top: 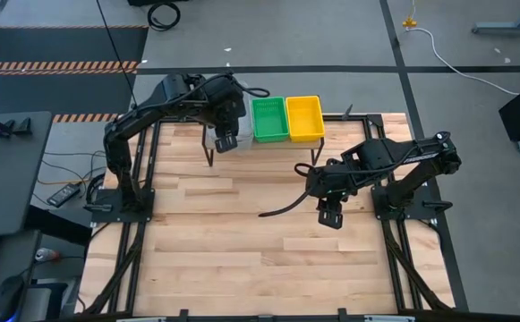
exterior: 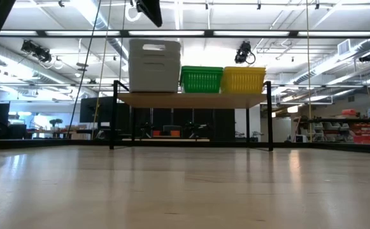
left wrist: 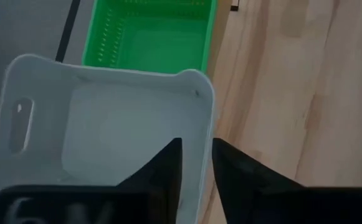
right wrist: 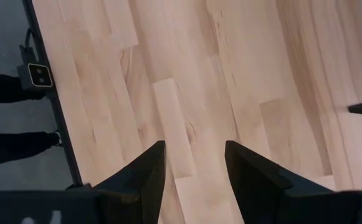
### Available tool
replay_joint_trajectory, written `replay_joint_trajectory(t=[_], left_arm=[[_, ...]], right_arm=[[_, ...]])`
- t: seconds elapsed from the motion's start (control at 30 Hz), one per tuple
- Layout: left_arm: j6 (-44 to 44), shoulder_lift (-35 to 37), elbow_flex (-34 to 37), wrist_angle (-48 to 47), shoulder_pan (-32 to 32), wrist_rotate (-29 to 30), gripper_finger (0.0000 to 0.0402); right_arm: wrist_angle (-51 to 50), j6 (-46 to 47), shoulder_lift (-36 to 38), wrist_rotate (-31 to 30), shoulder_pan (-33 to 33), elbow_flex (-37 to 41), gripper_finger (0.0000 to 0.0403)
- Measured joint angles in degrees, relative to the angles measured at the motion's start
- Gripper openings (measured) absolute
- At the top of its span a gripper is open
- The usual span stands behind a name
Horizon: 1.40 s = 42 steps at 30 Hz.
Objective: Stack baskets on shelf by color
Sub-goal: Stack the gray bin on top of the gray bin on the shelf
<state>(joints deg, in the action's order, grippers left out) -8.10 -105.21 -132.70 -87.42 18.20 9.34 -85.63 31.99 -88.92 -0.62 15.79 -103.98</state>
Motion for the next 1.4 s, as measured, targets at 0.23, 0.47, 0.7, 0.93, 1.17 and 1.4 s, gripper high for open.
replay_joint_trajectory(t=[0.23,0.47,0.7,0.93,1.17,1.4], left_arm=[[1.59,0.00,0.00,0.00,0.02,0.02,0.0104],[5.02,-0.02,0.00,0.00,-0.10,-8.93,0.0105],[3.64,-0.80,0.02,-2.60,0.12,-11.38,0.0105],[0.84,-2.49,0.00,-2.62,2.41,-9.16,0.0105],[-0.09,-5.92,0.02,-2.59,2.38,-12.18,0.0105],[-1.56,-8.11,0.02,-2.62,2.15,-12.20,0.0105]], right_arm=[[0.53,0.00,0.00,0.00,0.00,0.00,0.0172],[0.58,-0.02,0.00,-1.05,0.00,-0.01,0.0172],[0.69,-0.04,0.00,-1.29,0.00,0.00,0.0172],[0.71,1.49,0.00,-1.00,0.03,0.00,0.0172],[0.60,2.54,0.00,0.66,1.93,0.00,0.0172],[-0.64,2.98,0.02,0.66,4.30,0.00,0.0172]])
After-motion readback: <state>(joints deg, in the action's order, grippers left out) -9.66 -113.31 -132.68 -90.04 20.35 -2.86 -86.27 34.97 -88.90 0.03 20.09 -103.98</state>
